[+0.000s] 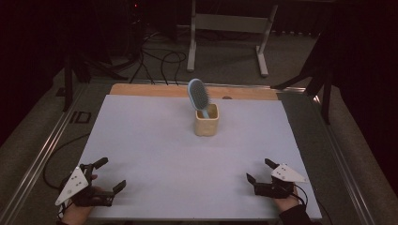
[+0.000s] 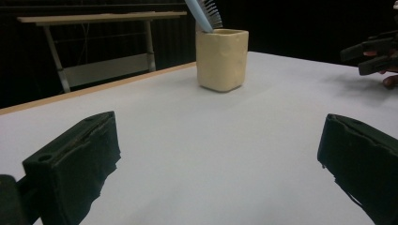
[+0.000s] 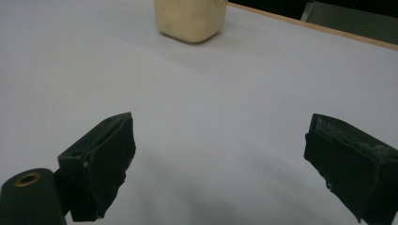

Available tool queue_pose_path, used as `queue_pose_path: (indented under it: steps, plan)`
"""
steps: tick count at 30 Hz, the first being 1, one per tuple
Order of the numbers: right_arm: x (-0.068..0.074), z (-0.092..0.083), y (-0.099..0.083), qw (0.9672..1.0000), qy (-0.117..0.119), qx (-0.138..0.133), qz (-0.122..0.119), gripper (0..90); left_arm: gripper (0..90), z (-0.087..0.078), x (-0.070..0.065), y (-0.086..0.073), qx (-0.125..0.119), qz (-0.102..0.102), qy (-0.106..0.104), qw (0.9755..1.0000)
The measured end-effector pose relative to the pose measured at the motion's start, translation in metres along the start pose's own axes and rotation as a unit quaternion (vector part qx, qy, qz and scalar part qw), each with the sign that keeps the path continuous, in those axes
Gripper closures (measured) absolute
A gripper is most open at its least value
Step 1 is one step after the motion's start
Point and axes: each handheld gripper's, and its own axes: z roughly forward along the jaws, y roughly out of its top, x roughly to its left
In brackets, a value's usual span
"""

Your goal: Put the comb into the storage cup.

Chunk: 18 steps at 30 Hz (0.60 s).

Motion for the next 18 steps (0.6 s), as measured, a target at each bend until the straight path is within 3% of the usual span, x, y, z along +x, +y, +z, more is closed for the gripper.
queue_pose_path:
  steps: [18]
  plan:
    - [0.0009,-0.0014,0.0019,1.0000,-0.003,0.000,-0.005,8.8,0.0,-0.0005,0.0015,-0.0005,-0.004,-0.007,0.006,1.0000]
